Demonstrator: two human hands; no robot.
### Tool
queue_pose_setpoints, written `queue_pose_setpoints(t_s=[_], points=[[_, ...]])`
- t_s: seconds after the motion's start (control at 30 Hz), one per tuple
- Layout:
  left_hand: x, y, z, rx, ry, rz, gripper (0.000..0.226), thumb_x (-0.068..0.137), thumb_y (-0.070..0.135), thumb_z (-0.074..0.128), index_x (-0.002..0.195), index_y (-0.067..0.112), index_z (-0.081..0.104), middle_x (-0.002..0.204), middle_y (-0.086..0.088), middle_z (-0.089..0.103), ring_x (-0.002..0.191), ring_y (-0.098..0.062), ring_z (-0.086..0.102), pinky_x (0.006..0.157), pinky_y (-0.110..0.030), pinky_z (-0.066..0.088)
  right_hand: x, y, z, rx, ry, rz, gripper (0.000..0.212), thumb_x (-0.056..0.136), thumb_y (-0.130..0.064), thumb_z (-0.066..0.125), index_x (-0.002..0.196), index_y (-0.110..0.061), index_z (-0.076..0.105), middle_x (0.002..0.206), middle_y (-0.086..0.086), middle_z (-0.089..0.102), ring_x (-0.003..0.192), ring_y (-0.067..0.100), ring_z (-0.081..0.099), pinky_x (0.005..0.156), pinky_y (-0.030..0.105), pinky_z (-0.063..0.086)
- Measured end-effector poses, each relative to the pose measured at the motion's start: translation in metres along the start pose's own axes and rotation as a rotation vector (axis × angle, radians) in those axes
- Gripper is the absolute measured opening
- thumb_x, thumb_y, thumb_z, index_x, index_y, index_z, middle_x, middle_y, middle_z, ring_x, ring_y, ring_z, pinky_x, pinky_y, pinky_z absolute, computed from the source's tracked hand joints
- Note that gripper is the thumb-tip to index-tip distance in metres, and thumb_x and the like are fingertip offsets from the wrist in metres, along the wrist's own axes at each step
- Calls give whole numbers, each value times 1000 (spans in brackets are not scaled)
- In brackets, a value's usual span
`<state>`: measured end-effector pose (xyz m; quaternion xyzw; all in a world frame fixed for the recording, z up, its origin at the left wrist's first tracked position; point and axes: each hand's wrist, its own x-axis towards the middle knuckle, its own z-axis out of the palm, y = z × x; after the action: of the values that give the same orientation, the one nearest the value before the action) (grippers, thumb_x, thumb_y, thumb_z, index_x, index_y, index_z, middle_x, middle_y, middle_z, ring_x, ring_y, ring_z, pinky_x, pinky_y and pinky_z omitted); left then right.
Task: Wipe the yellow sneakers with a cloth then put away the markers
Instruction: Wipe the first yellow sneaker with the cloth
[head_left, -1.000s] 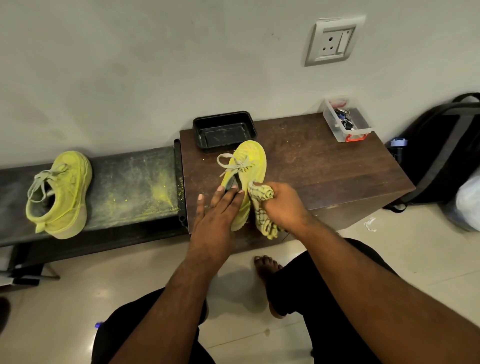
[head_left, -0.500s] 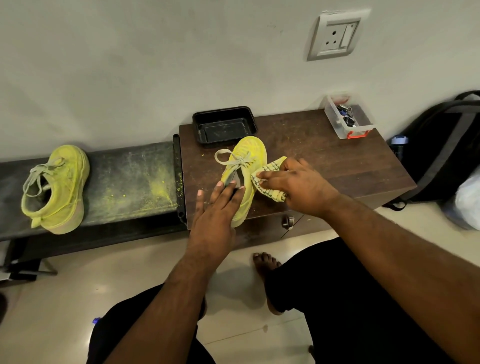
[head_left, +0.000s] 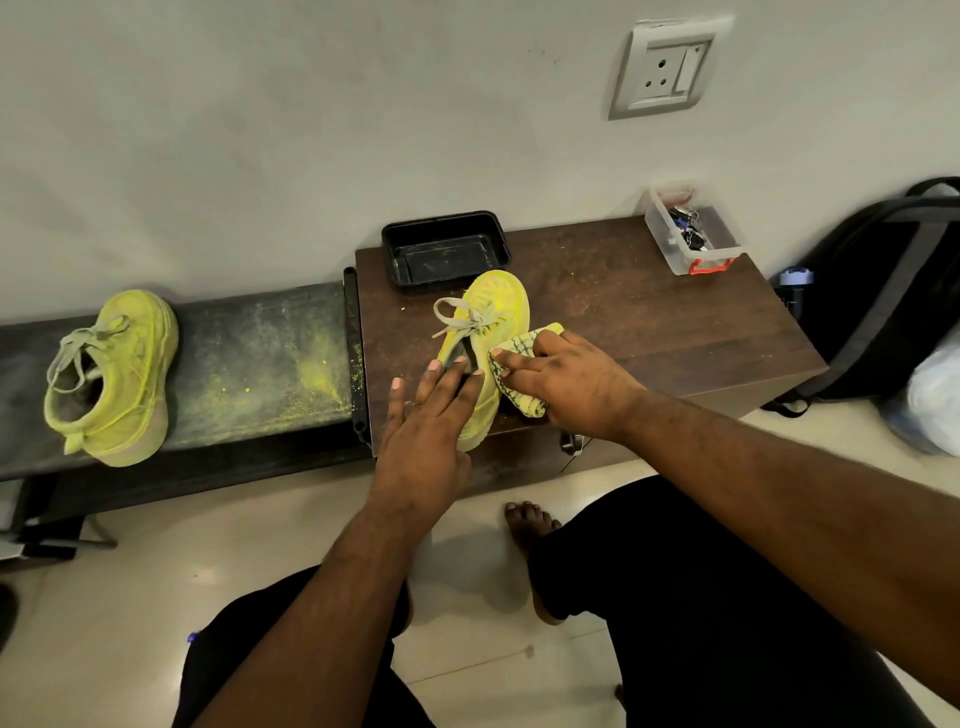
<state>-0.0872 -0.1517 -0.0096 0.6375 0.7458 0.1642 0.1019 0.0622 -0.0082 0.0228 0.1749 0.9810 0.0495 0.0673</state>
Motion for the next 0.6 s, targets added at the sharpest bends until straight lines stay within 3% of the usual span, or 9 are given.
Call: queue_pose_setpoints(t_s=[0.37, 0.5, 0.6], points=[[0, 3, 0, 33, -5, -16, 93, 72, 3, 59, 151, 28, 17, 160, 9, 6, 147, -15, -3, 113, -37, -15, -1, -4, -2, 114, -54, 30, 52, 82, -4, 52, 131, -19, 51, 139, -7, 50, 107, 21, 42, 94, 37, 39], [1, 5, 0, 40, -18, -16, 94, 75, 5, 60, 152, 30, 12, 160, 10, 2, 145, -10, -12, 113, -36, -17, -3, -8, 5, 418, -74, 181, 51, 78, 0, 49, 124, -20, 54, 109, 8, 56, 107, 23, 44, 88, 37, 44], [1, 5, 1, 40, -22, -13, 95, 75, 5, 60, 152, 30, 11, 160, 10, 1, 142, -7, -15, 113, -36, -17, -6, -13, 9, 613, -66, 240, 50, 75, 4, 44, 118, -18, 57, 100, 10, 60, 104, 21, 45, 81, 34, 46]])
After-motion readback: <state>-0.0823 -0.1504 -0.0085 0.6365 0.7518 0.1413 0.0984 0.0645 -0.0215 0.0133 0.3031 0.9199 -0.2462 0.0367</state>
